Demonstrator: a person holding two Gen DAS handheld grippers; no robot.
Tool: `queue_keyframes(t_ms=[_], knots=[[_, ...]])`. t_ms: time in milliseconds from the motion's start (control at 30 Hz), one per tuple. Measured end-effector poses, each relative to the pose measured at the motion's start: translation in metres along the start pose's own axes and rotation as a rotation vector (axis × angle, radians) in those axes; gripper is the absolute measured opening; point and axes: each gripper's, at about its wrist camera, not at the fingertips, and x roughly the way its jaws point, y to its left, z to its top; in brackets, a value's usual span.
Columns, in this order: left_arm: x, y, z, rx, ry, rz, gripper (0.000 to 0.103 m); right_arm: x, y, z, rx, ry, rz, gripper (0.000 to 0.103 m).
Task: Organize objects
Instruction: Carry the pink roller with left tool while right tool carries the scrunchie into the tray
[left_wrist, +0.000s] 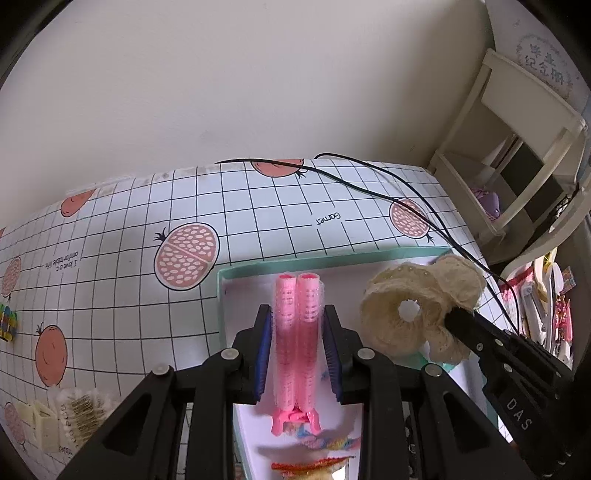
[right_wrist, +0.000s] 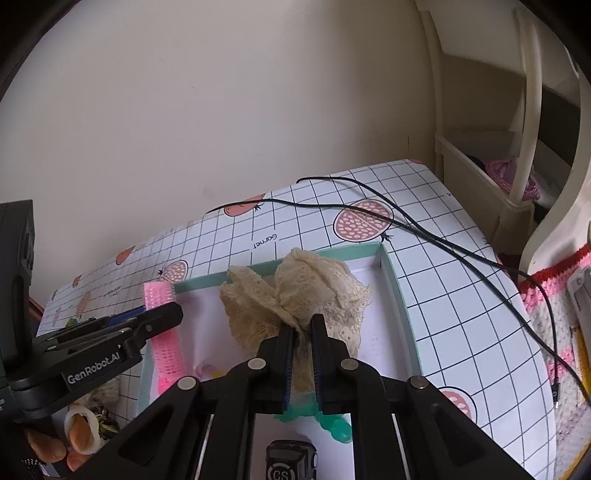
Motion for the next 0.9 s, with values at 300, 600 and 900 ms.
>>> queue_keyframes(t_ms=[300,600,900], knots=[[0.019,-0.003,0.000,-0.004,0.019,0.020,0.028,0.014,-0.006,-0.003,0.016,0.037,-0.011,0.010],[0.027,-0.001,-0.003,-0.024,0.035,0.036,0.028,0.018,-0.009,-0.004,0.033,0.054,-0.014,0.013],[0.016,0.000,-0.002,-0.042,0.030,0.036,0.039,0.014,-0.009,-0.001,0.031,0.065,-0.019,0.017]])
